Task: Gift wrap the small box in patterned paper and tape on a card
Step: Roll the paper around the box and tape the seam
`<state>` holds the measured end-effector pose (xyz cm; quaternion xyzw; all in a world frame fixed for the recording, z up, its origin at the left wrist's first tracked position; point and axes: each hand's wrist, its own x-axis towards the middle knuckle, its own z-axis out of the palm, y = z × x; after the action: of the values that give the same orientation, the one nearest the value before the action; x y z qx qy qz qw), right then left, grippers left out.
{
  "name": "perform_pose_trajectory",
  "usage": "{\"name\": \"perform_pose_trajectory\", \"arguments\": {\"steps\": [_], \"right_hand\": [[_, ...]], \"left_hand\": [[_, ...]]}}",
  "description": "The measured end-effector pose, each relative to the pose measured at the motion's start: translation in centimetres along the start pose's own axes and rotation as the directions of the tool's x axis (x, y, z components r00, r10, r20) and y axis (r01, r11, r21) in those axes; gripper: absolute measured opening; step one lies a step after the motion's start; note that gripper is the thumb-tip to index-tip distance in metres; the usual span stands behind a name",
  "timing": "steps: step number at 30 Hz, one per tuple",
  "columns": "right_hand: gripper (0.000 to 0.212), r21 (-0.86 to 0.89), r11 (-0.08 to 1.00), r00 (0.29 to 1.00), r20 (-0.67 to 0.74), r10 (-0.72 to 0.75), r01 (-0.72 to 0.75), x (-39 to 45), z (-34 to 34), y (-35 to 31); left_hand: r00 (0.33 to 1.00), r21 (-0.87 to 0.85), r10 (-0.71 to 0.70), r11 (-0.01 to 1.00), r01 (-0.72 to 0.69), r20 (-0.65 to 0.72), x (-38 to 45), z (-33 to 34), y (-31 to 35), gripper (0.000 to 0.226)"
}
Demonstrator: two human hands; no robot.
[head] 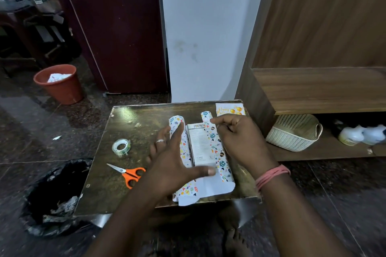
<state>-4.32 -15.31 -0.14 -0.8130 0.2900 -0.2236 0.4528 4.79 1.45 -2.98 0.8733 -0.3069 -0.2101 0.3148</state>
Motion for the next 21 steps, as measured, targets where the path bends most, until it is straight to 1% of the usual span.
{"name": "perform_pose_trajectory", "arguments": {"steps": [2, 3, 4, 5, 7, 9, 11, 12, 14, 15, 16, 17, 19, 20, 21], "right_hand": [[0.024, -0.021, 1.0, 1.0, 0.005, -0.01, 0.01, -0.8, 0.0, 0.0], [0.024, -0.03, 0.999, 1.0, 0.011, -0.015, 0.016, -1.2, 0.1, -0.1], [0.024, -0.036, 0.999, 1.0, 0.01, -0.017, 0.017, -1.5, 0.2, -0.1], [0.024, -0.053, 0.998, 1.0, 0.009, -0.018, 0.018, -1.9, 0.2, -0.2], [0.025, -0.093, 0.995, 1.0, 0.004, -0.029, 0.029, -2.6, 0.3, -0.5], [0.025, -0.113, 0.993, 1.0, 0.0, -0.023, 0.023, -3.2, 0.5, -0.6], [0.021, -0.113, 0.993, 1.0, -0.01, -0.022, 0.021, -3.8, 1.2, -1.0], [0.018, -0.104, 0.994, 1.0, -0.012, -0.027, 0.026, -4.2, 1.7, -1.2], [0.012, -0.032, 0.999, 1.0, 0.02, -0.023, 0.024, -4.7, 2.9, -1.8], [0.012, -0.007, 1.0, 0.998, 0.063, -0.007, 0.008, -5.1, 3.6, -2.3], [0.012, 0.007, 1.0, 0.994, 0.108, 0.002, -0.003, -5.5, 4.4, -2.9], [0.017, 0.001, 1.0, 0.988, 0.153, 0.021, -0.022, -5.9, 5.1, -3.4], [0.045, 0.007, 0.993, 0.964, 0.238, 0.116, -0.121, -6.4, 6.5, -4.6], [0.057, 0.033, 0.984, 0.951, 0.265, 0.161, -0.175, -6.5, 7.1, -5.0], [0.063, 0.073, 0.972, 0.941, 0.276, 0.197, -0.224, -6.5, 7.4, -5.4]], "left_hand": [[0.998, 0.118, -0.018, 0.993, 0.011, 0.062, -0.4, 0.1, -0.6, 0.141], [0.996, 0.14, -0.033, 0.99, 0.022, 0.079, -0.7, 0.0, -0.5, 0.138], [0.995, 0.103, -0.053, 0.994, 0.045, 0.079, -1.0, -0.3, -0.4, 0.13], [0.996, -0.002, -0.064, 0.998, 0.064, 0.058, -1.1, -0.4, -0.4, 0.121], [0.993, -0.226, -0.119, 0.967, 0.116, -0.001, -1.6, -0.7, -0.1, 0.106], [0.972, -0.349, -0.215, 0.922, 0.168, -0.099, -2.0, -1.1, -0.3, 0.091], [0.953, -0.524, -0.274, 0.835, 0.169, -0.129, -2.2, -1.5, -0.6, 0.065], [0.948, -0.629, -0.295, 0.761, 0.161, -0.114, -2.3, -1.8, -0.9, 0.053], [0.94, -0.799, -0.333, 0.584, 0.142, -0.076, -2.2, -2.4, -1.3, 0.045], [0.94, -0.854, -0.338, 0.502, 0.139, -0.046, -2.2, -2.7, -1.5, 0.046], [0.945, -0.887, -0.327, 0.442, 0.135, -0.019, -2.3, -3.0, -1.5, 0.048], [0.95, -0.907, -0.314, 0.397, 0.139, 0.008, -2.3, -3.1, -1.5, 0.051], [0.961, -0.922, -0.276, 0.363, 0.133, 0.03, -2.3, -3.1, -1.6, 0.056], [0.963, -0.932, -0.268, 0.341, 0.123, 0.029, -2.6, -3.1, -1.3, 0.053], [0.963, -0.939, -0.268, 0.325, 0.115, 0.025, -2.8, -3.2, -0.9, 0.049]]}}
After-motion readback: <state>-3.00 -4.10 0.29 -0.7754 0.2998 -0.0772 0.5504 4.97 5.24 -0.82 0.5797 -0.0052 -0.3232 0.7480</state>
